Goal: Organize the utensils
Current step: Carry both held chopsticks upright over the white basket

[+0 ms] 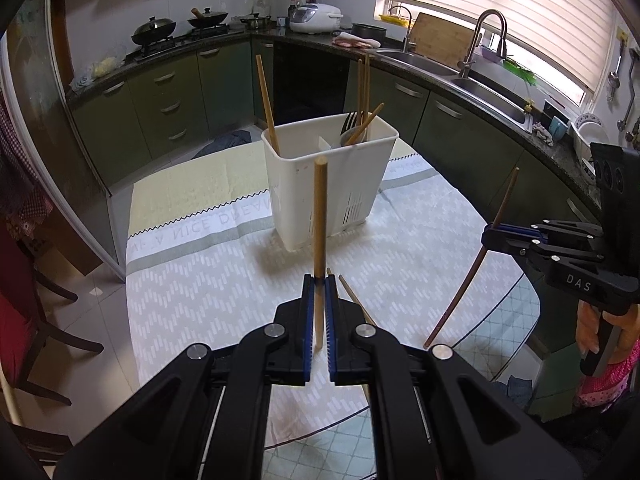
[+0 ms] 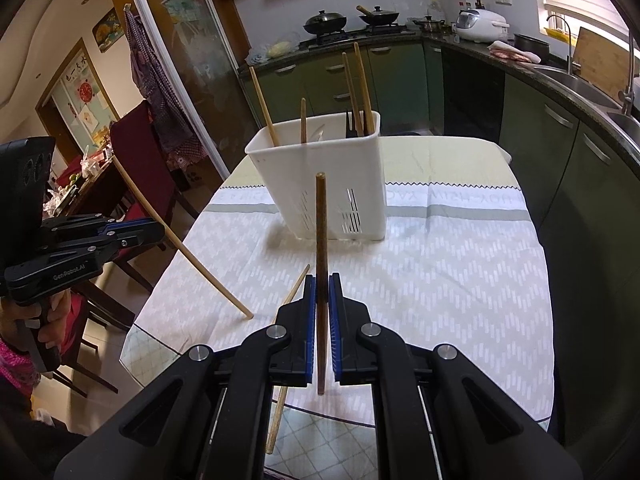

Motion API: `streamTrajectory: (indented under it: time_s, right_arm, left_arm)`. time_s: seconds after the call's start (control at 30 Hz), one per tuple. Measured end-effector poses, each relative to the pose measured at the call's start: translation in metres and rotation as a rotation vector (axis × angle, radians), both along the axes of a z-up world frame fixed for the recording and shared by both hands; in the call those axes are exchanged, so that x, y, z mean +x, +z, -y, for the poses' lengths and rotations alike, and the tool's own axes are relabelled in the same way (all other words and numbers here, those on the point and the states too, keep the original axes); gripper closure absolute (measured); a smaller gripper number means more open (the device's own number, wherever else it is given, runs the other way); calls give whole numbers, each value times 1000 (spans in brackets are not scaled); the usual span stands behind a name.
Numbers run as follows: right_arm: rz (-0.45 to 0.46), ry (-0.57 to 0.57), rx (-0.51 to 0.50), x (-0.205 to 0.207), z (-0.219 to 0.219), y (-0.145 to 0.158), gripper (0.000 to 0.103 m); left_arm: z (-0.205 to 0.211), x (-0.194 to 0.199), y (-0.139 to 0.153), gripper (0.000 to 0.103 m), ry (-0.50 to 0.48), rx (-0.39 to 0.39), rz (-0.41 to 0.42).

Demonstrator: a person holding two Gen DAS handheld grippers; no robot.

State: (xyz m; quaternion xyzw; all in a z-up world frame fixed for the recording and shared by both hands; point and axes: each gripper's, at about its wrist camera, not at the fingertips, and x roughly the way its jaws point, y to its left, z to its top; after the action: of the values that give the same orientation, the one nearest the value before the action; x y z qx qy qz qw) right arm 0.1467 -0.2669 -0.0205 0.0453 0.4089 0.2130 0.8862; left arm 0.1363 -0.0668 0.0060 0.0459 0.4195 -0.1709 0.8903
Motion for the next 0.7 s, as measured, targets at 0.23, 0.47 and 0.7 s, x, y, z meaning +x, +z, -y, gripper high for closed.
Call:
streamTrajectory:
  time_s: [0.23, 0.47, 0.7]
  right_arm:
    - [39, 13, -3, 1, -1, 21, 96]
    - [91, 25, 2, 5, -2, 51, 96]
    - [199, 10, 33, 13, 8, 111, 96]
  left_arm:
    - [1, -2, 14, 98, -3, -9, 35]
    - [3, -3, 38, 98, -13, -10, 79]
    - [6, -5, 96, 98, -30, -50, 171]
